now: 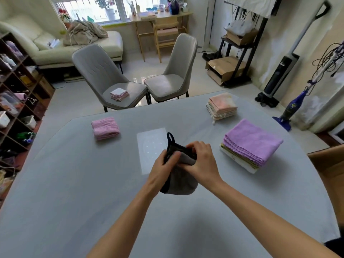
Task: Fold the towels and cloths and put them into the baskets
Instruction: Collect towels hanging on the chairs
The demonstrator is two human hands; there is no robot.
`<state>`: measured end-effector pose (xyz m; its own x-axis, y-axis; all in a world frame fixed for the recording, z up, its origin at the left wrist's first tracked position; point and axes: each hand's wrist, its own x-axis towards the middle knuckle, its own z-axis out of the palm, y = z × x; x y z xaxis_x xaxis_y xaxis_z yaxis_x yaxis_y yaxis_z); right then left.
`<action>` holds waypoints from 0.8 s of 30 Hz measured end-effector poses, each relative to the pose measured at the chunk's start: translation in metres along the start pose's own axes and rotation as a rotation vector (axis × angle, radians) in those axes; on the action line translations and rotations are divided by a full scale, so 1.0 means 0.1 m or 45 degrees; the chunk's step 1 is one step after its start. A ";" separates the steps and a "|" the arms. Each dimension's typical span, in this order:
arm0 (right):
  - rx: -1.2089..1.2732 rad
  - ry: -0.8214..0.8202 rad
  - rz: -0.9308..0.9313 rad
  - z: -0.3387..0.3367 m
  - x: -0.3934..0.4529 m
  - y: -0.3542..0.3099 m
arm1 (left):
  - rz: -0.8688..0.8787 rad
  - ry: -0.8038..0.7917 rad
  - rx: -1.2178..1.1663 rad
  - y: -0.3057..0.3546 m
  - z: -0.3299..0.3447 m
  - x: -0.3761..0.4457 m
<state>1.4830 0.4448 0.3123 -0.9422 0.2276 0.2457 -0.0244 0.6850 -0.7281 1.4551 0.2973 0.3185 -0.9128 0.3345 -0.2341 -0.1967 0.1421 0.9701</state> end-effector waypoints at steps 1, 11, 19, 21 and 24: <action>0.002 0.020 -0.041 0.03 -0.03 -0.03 | 0.126 0.089 0.096 -0.02 0.03 0.01; -0.129 -0.254 -0.513 -0.44 0.06 0.24 | 0.353 0.094 0.065 -0.08 -0.33 0.04; -0.367 -0.636 -0.596 -0.45 0.28 0.35 | 0.314 -0.004 0.068 -0.03 -0.35 0.13; -0.314 -0.701 -0.477 -0.50 0.32 0.31 | 0.281 0.017 0.071 -0.05 -0.38 0.15; -0.125 -0.643 -0.352 -0.47 0.31 0.12 | 0.249 0.197 0.057 -0.13 -0.37 0.19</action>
<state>1.4693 0.4925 0.3414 -0.9483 -0.3107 0.0648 -0.2837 0.7384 -0.6117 1.4269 0.2671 0.3042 -0.9766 0.2136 -0.0266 0.0016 0.1311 0.9914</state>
